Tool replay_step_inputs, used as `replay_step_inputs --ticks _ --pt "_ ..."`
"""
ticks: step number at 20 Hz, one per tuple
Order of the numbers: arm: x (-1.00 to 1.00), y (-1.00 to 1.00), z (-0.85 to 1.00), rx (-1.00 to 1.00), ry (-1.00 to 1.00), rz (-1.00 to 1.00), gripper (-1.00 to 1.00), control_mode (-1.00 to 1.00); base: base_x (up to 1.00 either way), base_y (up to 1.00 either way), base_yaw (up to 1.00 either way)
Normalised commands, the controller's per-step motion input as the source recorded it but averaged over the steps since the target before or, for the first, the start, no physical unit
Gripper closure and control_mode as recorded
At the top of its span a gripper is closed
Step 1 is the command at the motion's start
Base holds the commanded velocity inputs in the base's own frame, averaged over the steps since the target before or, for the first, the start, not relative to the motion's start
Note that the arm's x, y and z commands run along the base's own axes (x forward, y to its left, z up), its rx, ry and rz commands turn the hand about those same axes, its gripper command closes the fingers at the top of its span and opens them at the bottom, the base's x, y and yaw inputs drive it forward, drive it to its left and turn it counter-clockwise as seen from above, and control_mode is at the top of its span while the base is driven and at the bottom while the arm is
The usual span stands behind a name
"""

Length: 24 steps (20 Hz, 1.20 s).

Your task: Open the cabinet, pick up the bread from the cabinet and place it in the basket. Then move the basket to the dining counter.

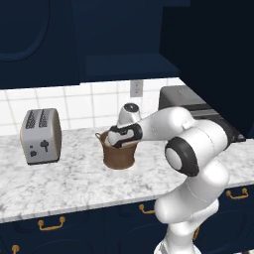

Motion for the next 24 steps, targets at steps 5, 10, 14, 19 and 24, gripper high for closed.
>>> replay_step_inputs --ticks 5,10,14,19,24 --pt "-0.1 0.0 -0.08 0.0 0.0 0.01 -1.0 -1.0 0.0 0.0 0.0" --pt "-0.34 0.0 0.0 0.0 0.0 0.0 -1.0 -1.0 0.0 0.0 0.0" --pt "-0.28 0.0 0.12 0.0 -0.01 0.0 -1.0 -1.0 0.0 0.0 0.0" --pt "-0.23 0.02 0.38 0.0 0.0 0.0 -1.0 -1.0 0.0 0.0 0.0" --pt "-0.38 0.14 0.51 -0.02 0.0 0.0 -1.0 -1.0 0.0 0.0 0.0"
